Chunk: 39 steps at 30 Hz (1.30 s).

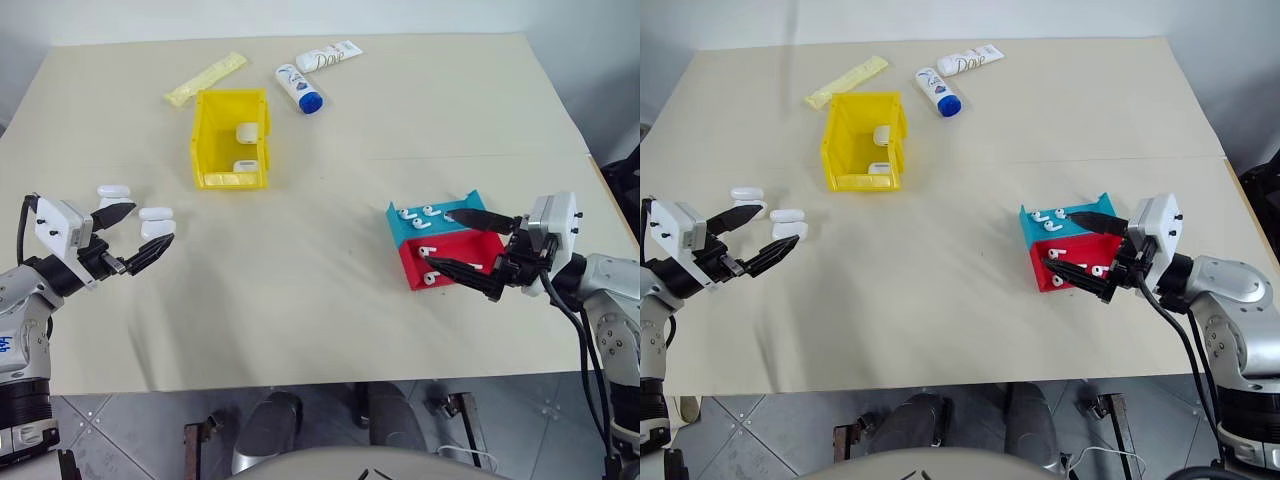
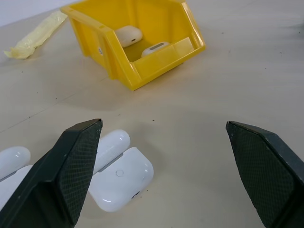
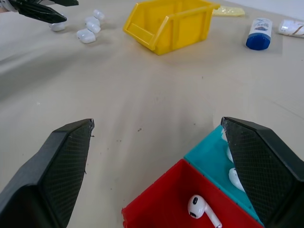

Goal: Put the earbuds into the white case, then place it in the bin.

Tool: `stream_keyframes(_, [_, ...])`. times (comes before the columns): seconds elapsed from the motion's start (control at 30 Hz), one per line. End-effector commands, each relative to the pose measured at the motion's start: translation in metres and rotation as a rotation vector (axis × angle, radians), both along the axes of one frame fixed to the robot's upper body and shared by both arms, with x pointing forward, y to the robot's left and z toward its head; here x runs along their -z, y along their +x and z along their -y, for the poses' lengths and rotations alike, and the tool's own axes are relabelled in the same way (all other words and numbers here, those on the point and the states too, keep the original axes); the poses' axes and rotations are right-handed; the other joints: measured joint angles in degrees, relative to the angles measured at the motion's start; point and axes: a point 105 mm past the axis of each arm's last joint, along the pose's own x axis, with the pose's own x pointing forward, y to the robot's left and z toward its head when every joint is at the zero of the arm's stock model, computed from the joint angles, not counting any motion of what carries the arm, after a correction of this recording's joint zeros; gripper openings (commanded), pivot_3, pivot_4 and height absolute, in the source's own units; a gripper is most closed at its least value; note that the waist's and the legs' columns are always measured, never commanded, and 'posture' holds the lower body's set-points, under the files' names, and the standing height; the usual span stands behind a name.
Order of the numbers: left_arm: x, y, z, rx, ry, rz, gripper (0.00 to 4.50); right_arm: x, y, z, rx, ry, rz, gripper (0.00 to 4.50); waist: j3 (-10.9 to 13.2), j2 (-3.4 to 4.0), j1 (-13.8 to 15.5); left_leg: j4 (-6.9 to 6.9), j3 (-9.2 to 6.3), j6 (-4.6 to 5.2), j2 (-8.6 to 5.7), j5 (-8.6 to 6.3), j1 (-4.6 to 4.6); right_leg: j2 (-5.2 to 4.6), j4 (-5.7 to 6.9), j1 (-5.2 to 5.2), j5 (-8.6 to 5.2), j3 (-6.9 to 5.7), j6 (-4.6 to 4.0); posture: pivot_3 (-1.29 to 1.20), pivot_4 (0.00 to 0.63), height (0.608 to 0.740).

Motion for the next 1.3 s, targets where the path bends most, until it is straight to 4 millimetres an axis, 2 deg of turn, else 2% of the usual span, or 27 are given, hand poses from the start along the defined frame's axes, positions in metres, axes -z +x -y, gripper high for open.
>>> stream_keyframes(0.03, [-0.020,-0.001,-0.003,-0.004,0.012,0.067,4.43,-0.008,0.001,-0.005,-0.027,0.002,0.035,4.50,0.0,0.00,0.0,0.00,0.00,0.00,0.00,0.00,0.00,0.00,0.00,0.00,0.00,0.00,0.00,0.00,0.150,0.740])
stream_keyframes(0.1, [-0.024,0.001,-0.004,-0.035,0.024,0.082,4.43,-0.008,0.003,-0.006,-0.035,0.000,0.036,4.50,0.0,0.00,0.0,0.01,0.01,0.00,0.00,0.00,0.00,0.00,0.00,0.00,0.00,0.00,0.00,0.00,0.150,0.740])
stream_keyframes(0.23, [-0.026,-0.009,-0.005,-0.043,0.027,0.074,4.43,-0.009,0.006,-0.007,-0.053,-0.004,0.033,4.50,0.0,-0.01,0.0,0.00,0.01,0.01,0.00,-0.01,0.00,0.00,-0.02,0.00,0.01,0.04,0.00,0.00,0.150,0.740])
stream_keyframes(0.43, [-0.010,-0.048,-0.016,-0.080,0.035,-0.069,4.43,-0.011,0.010,-0.007,-0.111,-0.016,0.027,4.50,0.0,0.02,-0.4,-0.04,0.22,0.04,0.16,-0.14,0.06,-0.03,-0.04,-0.02,0.00,0.12,-0.02,0.00,0.150,0.740])
stream_keyframes(0.53, [-0.005,-0.074,-0.027,-0.130,0.027,-0.129,4.43,-0.011,0.008,-0.005,-0.157,-0.034,0.012,4.50,0.0,0.01,-0.2,-0.01,0.22,0.04,0.19,-0.17,0.03,-0.05,-0.13,-0.02,-0.02,0.10,-0.05,0.00,0.150,0.740])
stream_keyframes(0.63, [0.006,-0.109,-0.046,-0.204,0.005,-0.212,4.43,-0.014,0.016,0.001,-0.173,-0.045,0.011,4.50,0.1,0.03,-0.1,0.01,0.26,-0.08,0.19,-0.31,0.03,-0.06,-0.18,0.00,-0.01,0.04,-0.08,0.00,0.150,0.740])
stream_keyframes(0.8, [0.010,-0.133,-0.054,-0.259,0.009,-0.238,4.43,-0.020,0.027,-0.006,-0.222,-0.047,0.020,4.50,0.2,0.05,-0.1,0.03,0.38,-0.01,0.19,-0.47,0.00,-0.11,-0.20,0.04,-0.15,0.01,-0.33,0.00,0.150,0.740])
stream_keyframes(1.03, [0.009,-0.130,-0.050,-0.305,0.018,-0.211,4.43,-0.022,0.033,-0.018,-0.285,-0.051,0.031,4.50,0.2,0.02,0.4,0.04,0.32,-0.18,0.23,-0.41,0.01,-0.10,-0.19,0.00,-0.18,-0.05,-0.40,0.00,0.150,0.740])
stream_keyframes(1.17, [0.003,-0.107,-0.036,-0.321,0.047,-0.189,4.43,-0.024,0.034,-0.026,-0.314,-0.043,0.035,4.50,0.2,0.02,0.5,0.03,0.32,-0.19,0.22,-0.44,0.02,-0.08,-0.19,-0.01,-0.15,-0.04,-0.33,0.00,0.150,0.740])
stream_keyframes(1.3, [0.005,-0.080,-0.017,-0.351,0.042,-0.273,4.43,-0.022,0.036,-0.032,-0.331,-0.037,0.031,4.50,0.2,0.02,0.8,0.03,0.29,-0.21,0.18,-0.43,0.04,0.06,-0.12,-0.01,-0.02,-0.01,-0.09,0.00,0.150,0.740])
